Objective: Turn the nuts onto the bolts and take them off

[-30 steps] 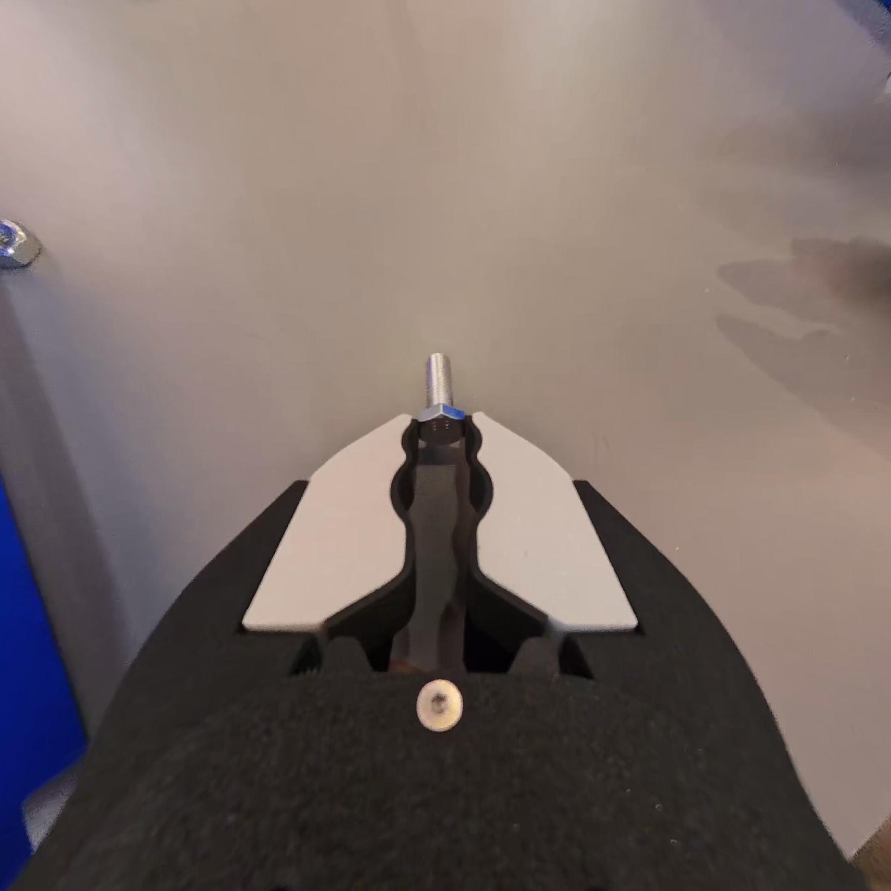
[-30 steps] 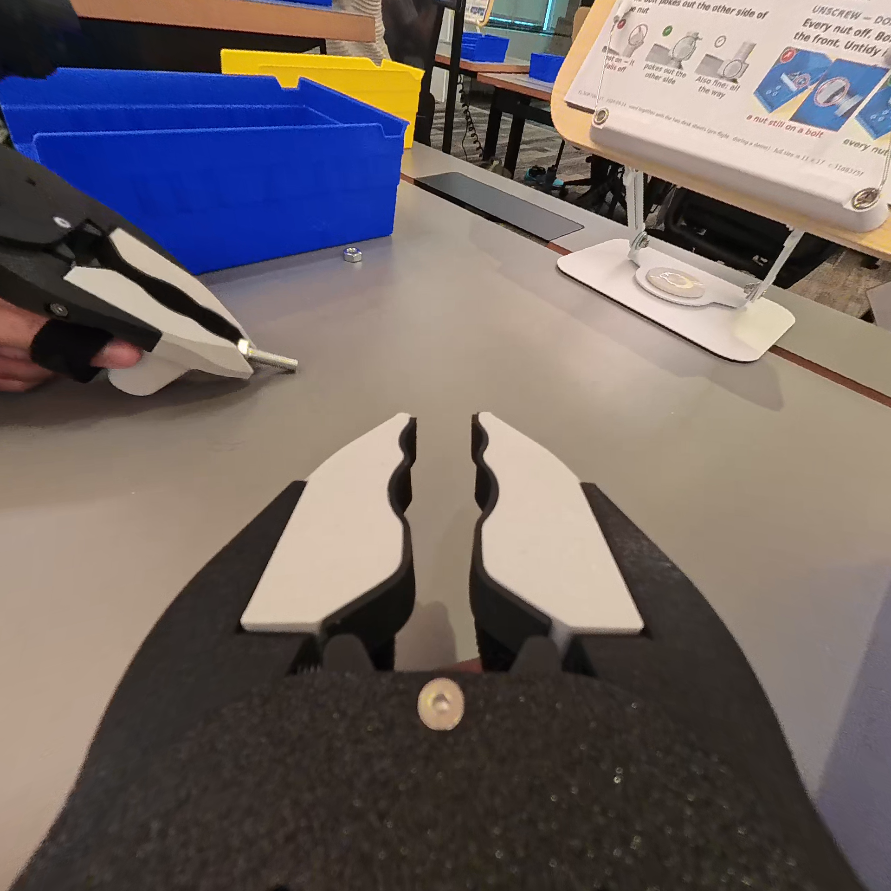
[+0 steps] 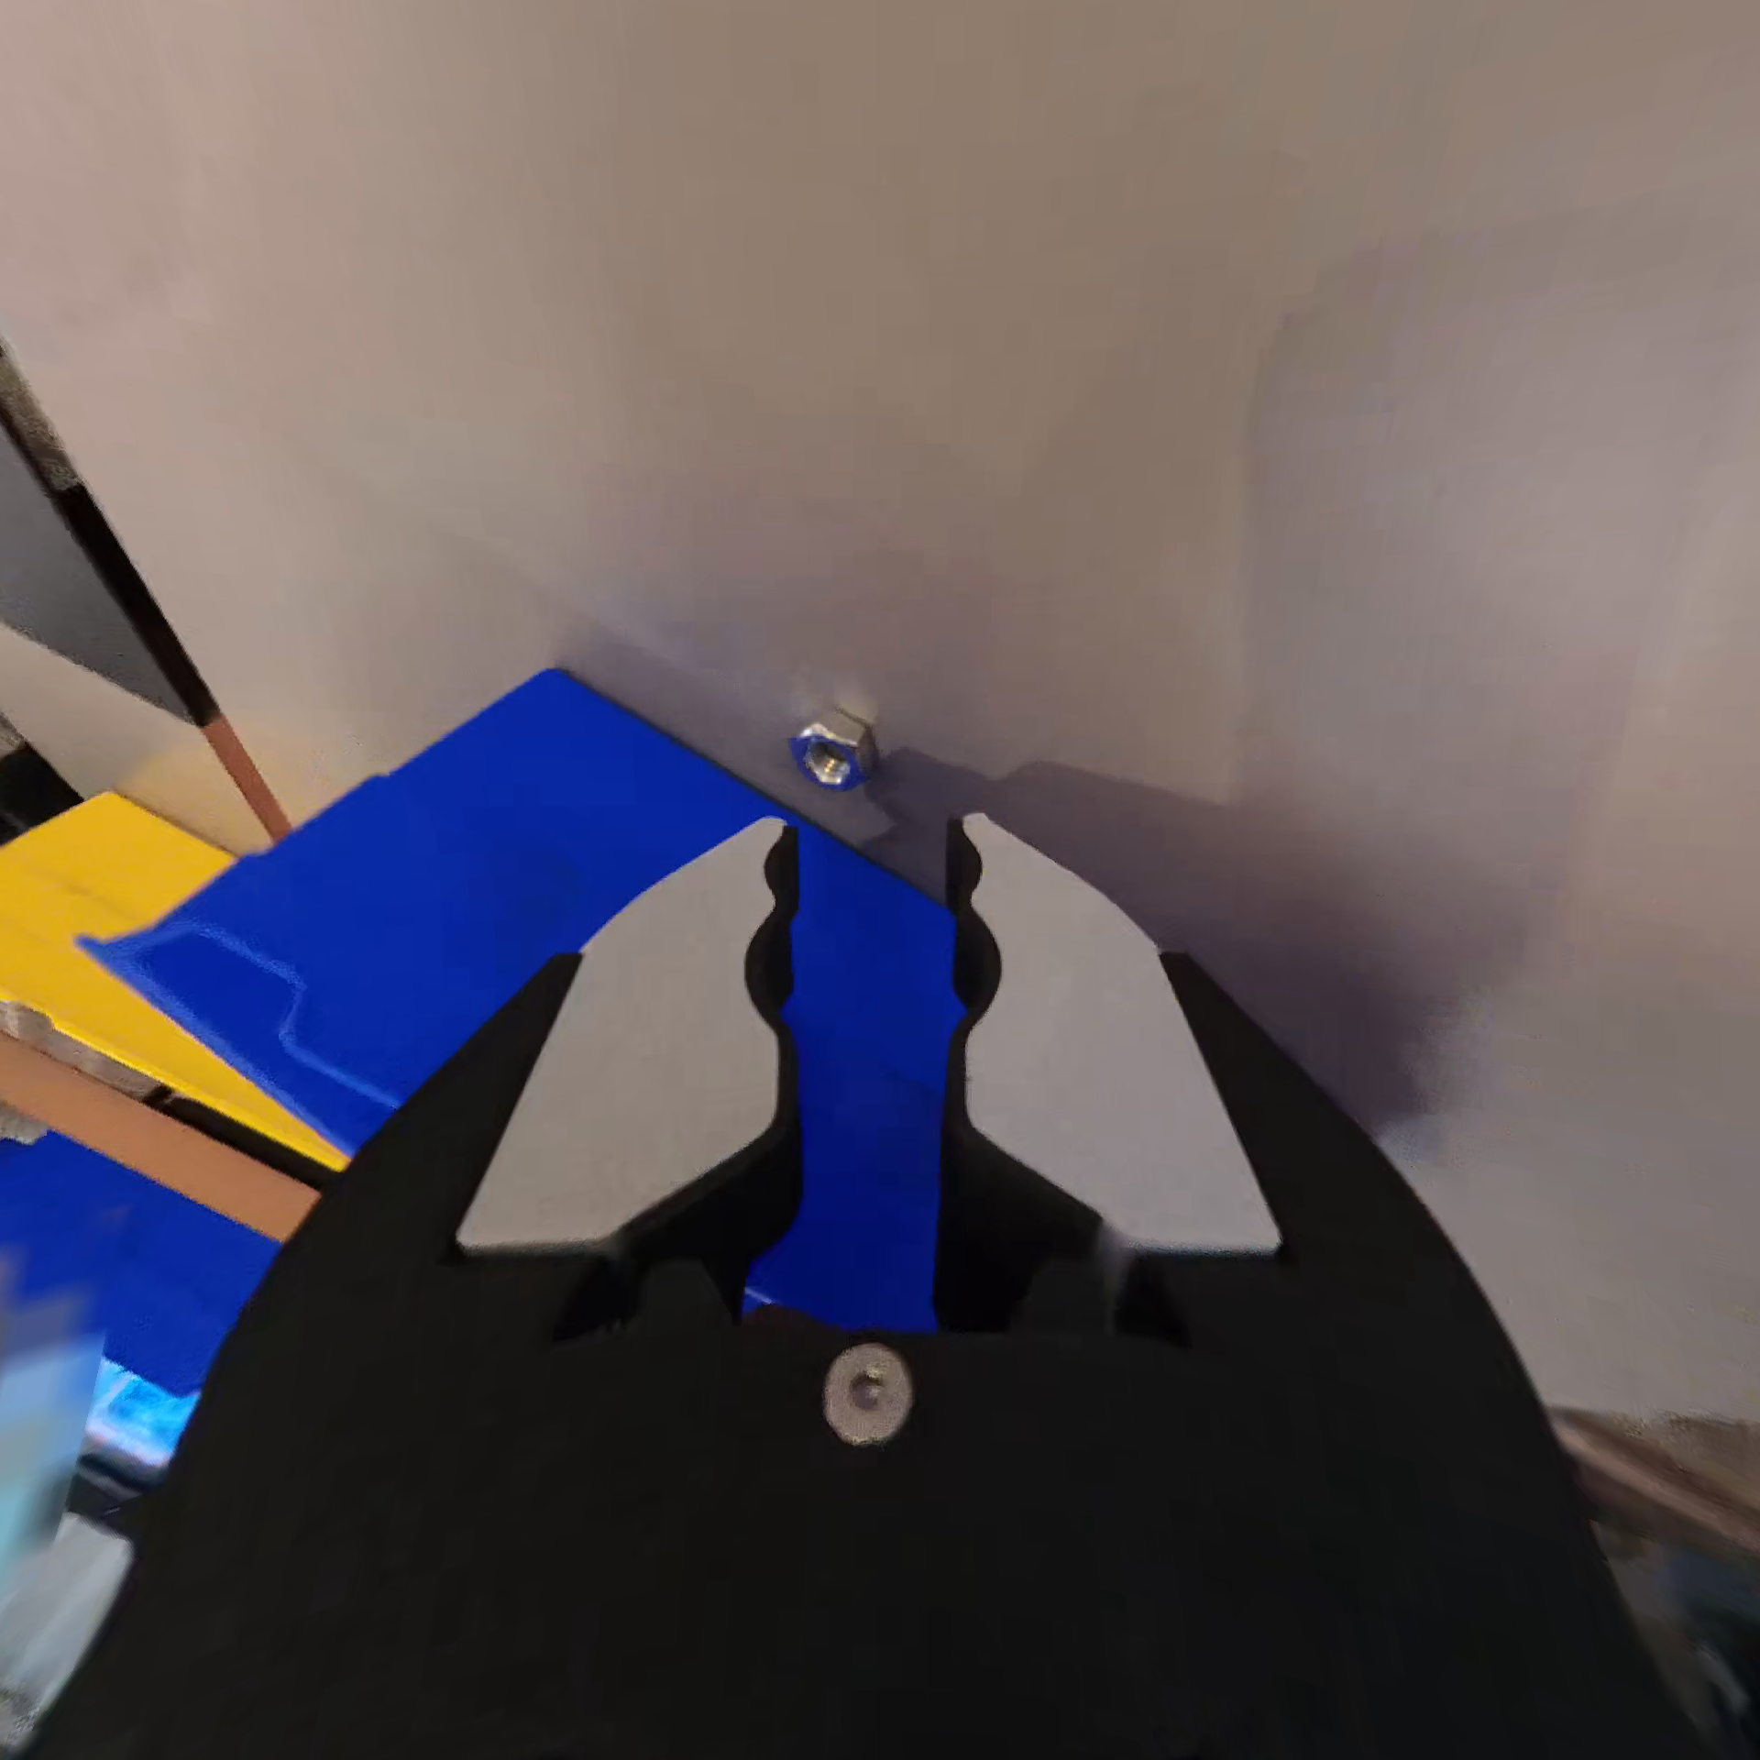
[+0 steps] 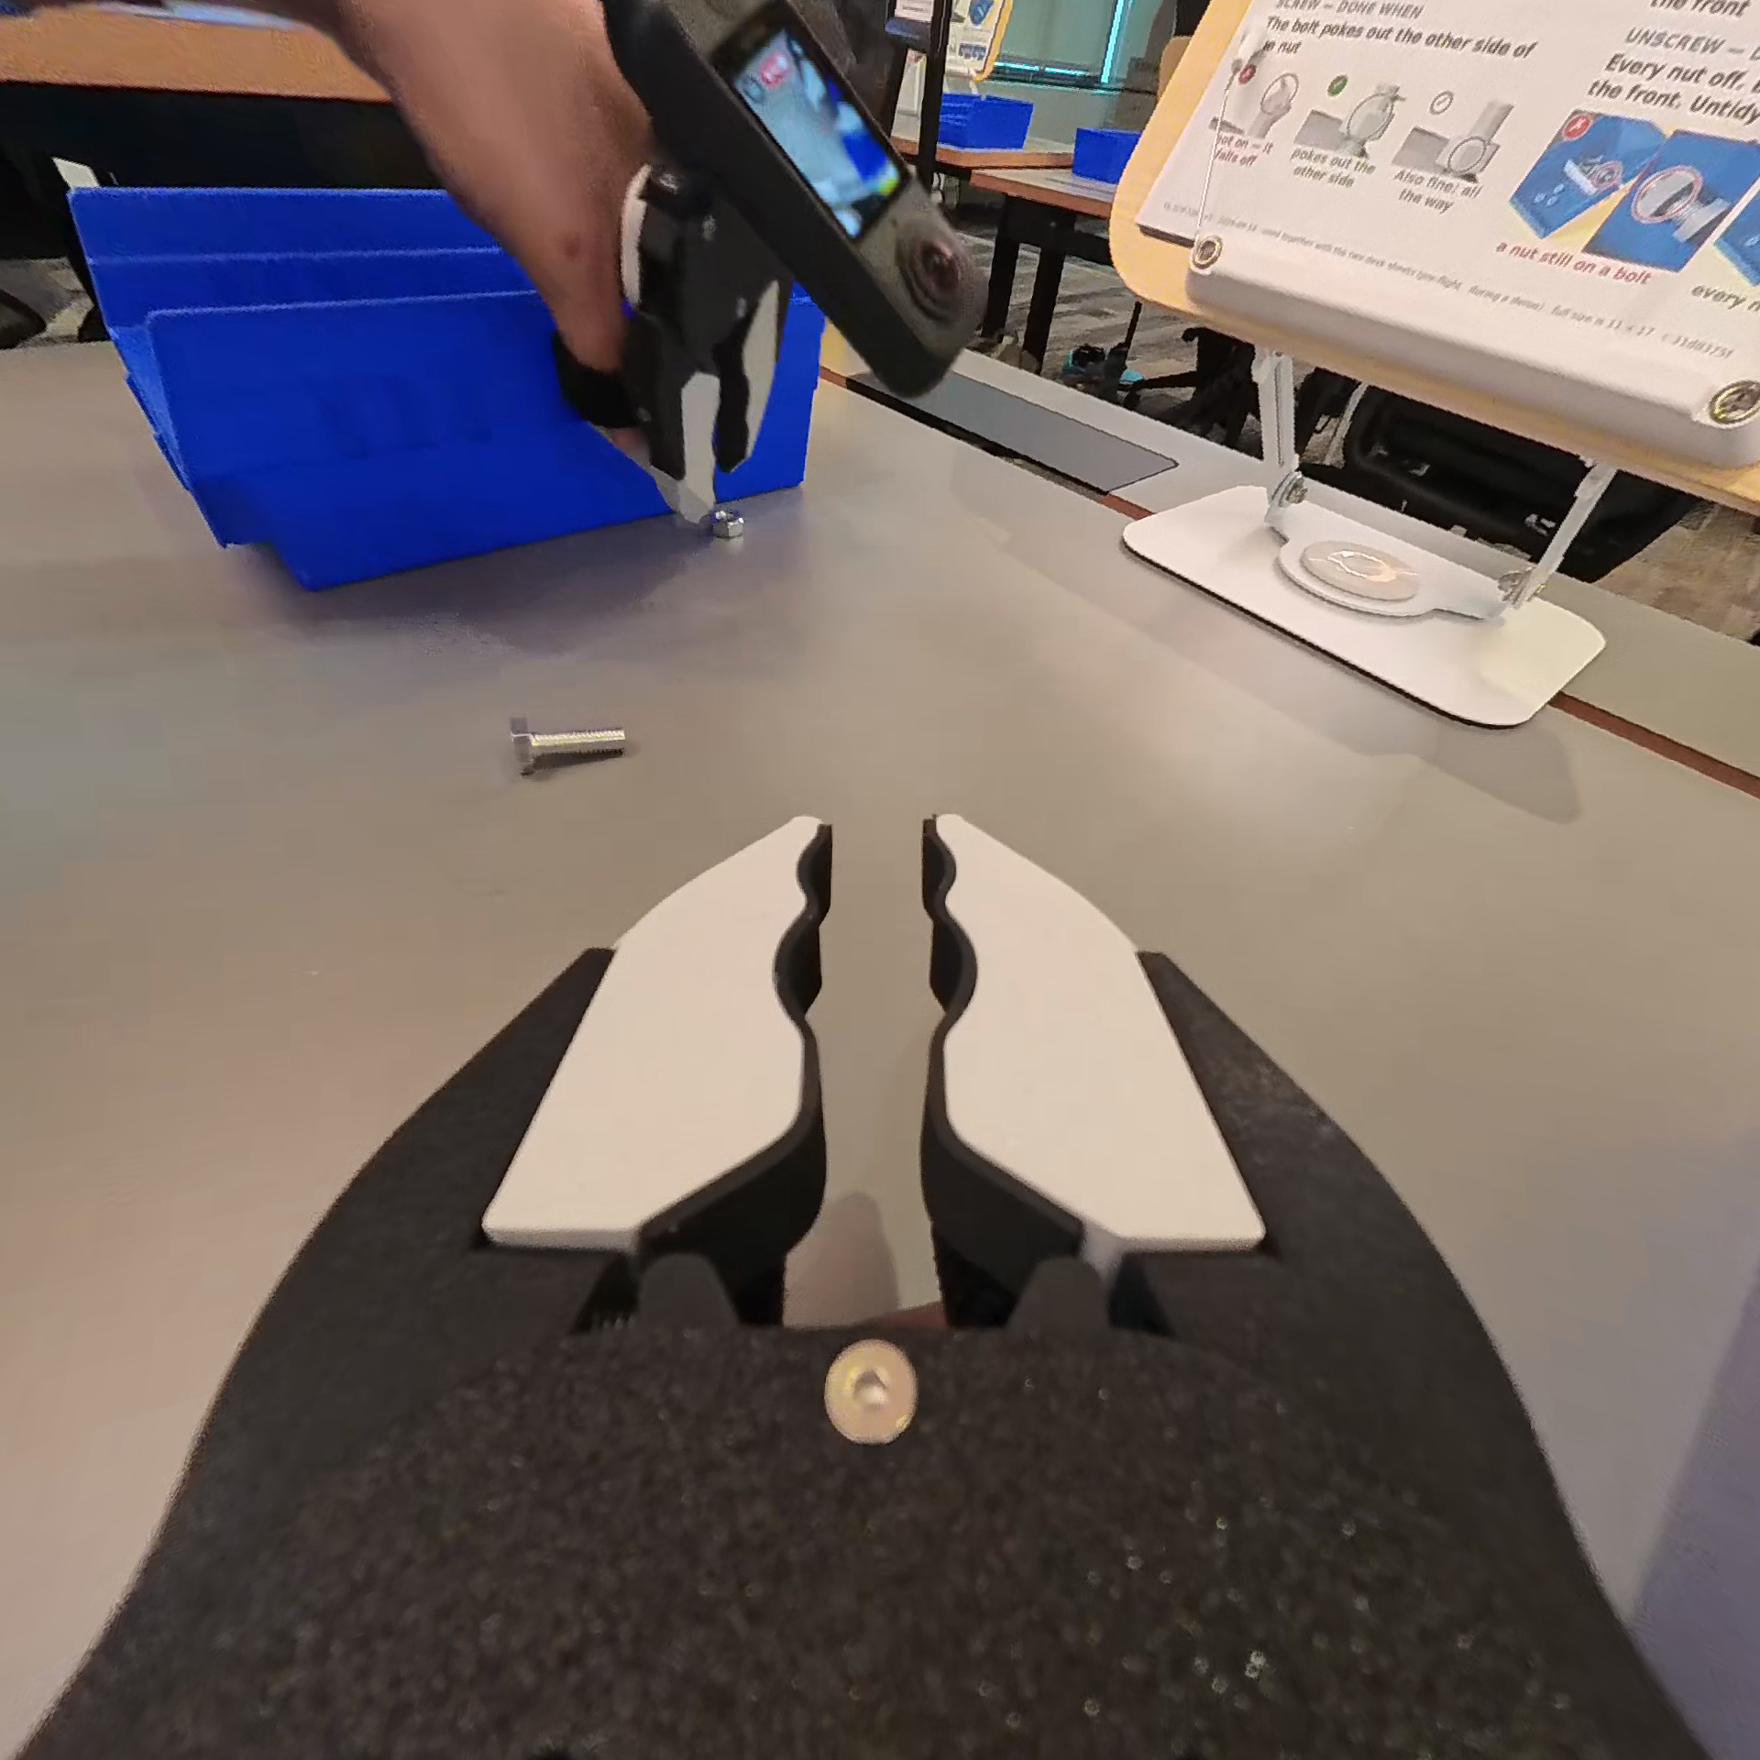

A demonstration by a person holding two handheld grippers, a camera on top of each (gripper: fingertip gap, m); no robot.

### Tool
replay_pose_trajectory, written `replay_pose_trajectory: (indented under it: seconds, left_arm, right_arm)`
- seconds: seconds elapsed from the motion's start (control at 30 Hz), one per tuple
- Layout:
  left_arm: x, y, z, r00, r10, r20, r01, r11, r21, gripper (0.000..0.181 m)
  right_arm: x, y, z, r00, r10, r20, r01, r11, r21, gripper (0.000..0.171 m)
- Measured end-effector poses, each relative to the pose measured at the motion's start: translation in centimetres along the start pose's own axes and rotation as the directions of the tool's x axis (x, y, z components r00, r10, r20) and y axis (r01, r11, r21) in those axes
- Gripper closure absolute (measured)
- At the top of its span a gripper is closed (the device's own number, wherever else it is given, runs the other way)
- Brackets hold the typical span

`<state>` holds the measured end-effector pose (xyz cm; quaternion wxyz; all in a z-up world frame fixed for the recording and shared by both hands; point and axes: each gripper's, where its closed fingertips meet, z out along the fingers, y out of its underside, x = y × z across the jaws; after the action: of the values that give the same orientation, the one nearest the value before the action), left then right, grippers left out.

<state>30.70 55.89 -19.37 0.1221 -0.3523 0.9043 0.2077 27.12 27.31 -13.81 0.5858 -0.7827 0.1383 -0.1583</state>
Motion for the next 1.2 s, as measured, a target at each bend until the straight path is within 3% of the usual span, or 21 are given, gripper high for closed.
replay_pose_trajectory:
  seconds: [0.03,0.37,0.4,0.5,0.63,0.83,0.93,1.03,1.2]
  left_arm:
    - [-0.1,-0.1,0.1,1.000,0.027,-0.009,-0.027,0.999,-0.024,0.150]
    - [-0.2,0.1,2.2,0.988,0.108,-0.112,-0.126,0.978,-0.164,0.146]
    - [-0.1,0.1,2.3,0.986,0.116,-0.122,-0.136,0.976,-0.169,0.148]
    - [-0.6,0.2,2.5,0.984,0.146,-0.103,-0.163,0.968,-0.189,0.177]
    - [-0.7,-0.2,2.5,0.978,0.199,-0.067,-0.207,0.964,-0.168,0.177]
    - [1.5,-1.1,0.9,0.971,0.218,-0.094,-0.220,0.975,-0.008,0.179]
    - [3.3,-2.5,-1.4,0.968,0.236,-0.083,-0.219,0.960,0.173,0.181]
    - [5.9,-4.4,-5.4,0.971,0.227,-0.078,-0.170,0.879,0.446,0.181]
    - [8.4,-3.7,-9.3,0.989,0.149,-0.018,-0.107,0.785,0.610,0.181]
  right_arm:
    - [0.0,0.0,0.0,1.000,0.000,0.001,0.000,1.000,0.001,0.153]
    - [0.1,0.0,-0.1,1.000,0.003,0.004,-0.003,1.000,0.000,0.154]
    - [0.1,0.0,0.0,1.000,0.002,0.004,-0.002,1.000,-0.001,0.154]
    - [0.1,0.1,0.0,1.000,0.002,0.005,-0.002,1.000,-0.003,0.154]
    - [0.1,0.1,0.0,1.000,0.003,0.006,-0.003,1.000,-0.005,0.154]
    - [0.1,0.1,0.0,1.000,0.002,0.006,-0.002,1.000,-0.006,0.155]
    - [0.1,0.2,0.0,1.000,0.003,0.003,-0.003,1.000,-0.007,0.155]
    - [0.1,0.1,0.0,1.000,0.023,0.014,-0.023,1.000,-0.002,0.156]
    - [0.2,0.3,0.1,0.999,0.046,0.021,-0.046,0.999,-0.007,0.156]
